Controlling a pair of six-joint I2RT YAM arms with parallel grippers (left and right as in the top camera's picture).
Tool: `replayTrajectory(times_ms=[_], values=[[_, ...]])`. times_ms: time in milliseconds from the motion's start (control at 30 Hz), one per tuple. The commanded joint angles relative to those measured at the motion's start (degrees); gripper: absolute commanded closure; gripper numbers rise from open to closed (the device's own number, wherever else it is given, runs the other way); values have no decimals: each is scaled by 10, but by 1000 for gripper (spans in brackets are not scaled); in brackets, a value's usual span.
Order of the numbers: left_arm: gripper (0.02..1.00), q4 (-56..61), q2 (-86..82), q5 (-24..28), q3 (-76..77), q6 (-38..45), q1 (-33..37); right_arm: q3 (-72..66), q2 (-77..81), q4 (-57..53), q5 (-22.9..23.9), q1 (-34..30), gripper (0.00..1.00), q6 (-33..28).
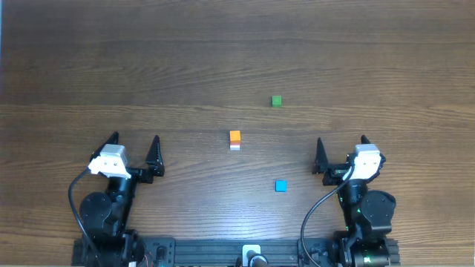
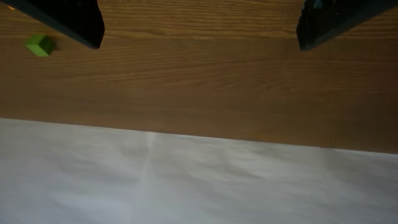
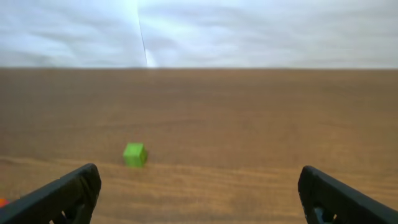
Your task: Stack Cubes
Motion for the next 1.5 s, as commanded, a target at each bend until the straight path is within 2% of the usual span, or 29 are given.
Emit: replayTrajectory(times_ms=[33, 267, 367, 633, 767, 833, 1033, 1100, 1300, 1500], values=[[18, 0, -5, 9, -3, 11, 4, 14, -3, 17, -42, -3, 7, 51], [18, 0, -5, 9, -3, 11, 4, 136, 32, -24, -84, -3, 9, 49], [18, 0, -5, 9, -3, 11, 4, 216, 89, -50, -117, -2, 7, 13], [18, 0, -5, 9, -3, 11, 4, 488, 365, -218, -121, 3, 7, 5], [18, 0, -5, 9, -3, 11, 4, 607, 529, -303, -120, 37, 7, 5], [18, 0, -5, 9, -3, 11, 4, 664, 621, -339, -107, 69, 9, 22], [18, 0, -5, 9, -3, 11, 4, 787, 844, -415, -26, 156, 7, 81], [18, 0, -5, 9, -3, 11, 4, 834, 971, -435, -4, 191, 7, 110], [20, 0, -5, 9, -3, 11, 4, 854, 1096, -432, 26, 198, 7, 176], [18, 0, -5, 9, -3, 11, 4, 854, 1161, -418, 53, 179, 7, 184]])
